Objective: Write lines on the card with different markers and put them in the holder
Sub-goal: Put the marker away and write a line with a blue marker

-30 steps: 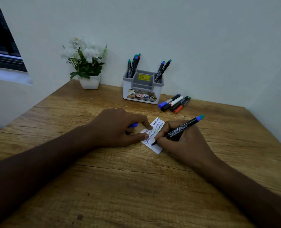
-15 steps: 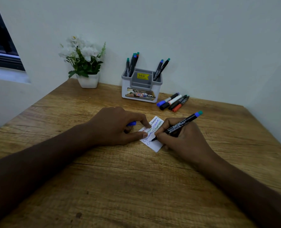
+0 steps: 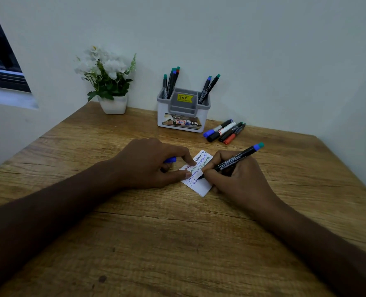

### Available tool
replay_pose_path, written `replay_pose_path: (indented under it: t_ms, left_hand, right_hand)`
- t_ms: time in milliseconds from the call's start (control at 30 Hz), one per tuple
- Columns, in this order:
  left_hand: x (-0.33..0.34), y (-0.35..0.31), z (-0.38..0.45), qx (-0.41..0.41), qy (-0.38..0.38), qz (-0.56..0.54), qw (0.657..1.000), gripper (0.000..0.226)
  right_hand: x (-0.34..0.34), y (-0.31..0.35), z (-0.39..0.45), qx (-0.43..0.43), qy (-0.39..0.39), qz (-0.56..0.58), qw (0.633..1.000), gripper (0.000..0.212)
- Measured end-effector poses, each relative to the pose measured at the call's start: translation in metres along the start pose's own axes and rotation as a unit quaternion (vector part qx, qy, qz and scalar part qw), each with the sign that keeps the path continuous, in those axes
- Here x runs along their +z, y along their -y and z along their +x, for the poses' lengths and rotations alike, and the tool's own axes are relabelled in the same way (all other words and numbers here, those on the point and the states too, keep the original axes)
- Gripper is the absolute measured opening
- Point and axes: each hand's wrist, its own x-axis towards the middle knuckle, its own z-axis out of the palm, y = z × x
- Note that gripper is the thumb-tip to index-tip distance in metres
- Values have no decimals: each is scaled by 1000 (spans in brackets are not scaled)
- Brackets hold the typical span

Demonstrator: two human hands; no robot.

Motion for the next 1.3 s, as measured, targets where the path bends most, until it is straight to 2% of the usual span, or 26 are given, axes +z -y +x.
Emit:
replay_pose_path:
  t_ms: [1300]
  left_hand:
    - [-2,-1,0,-3,6,-7,1000,43]
  right_hand:
    - [0,-7,4,21,-24,26,999,9]
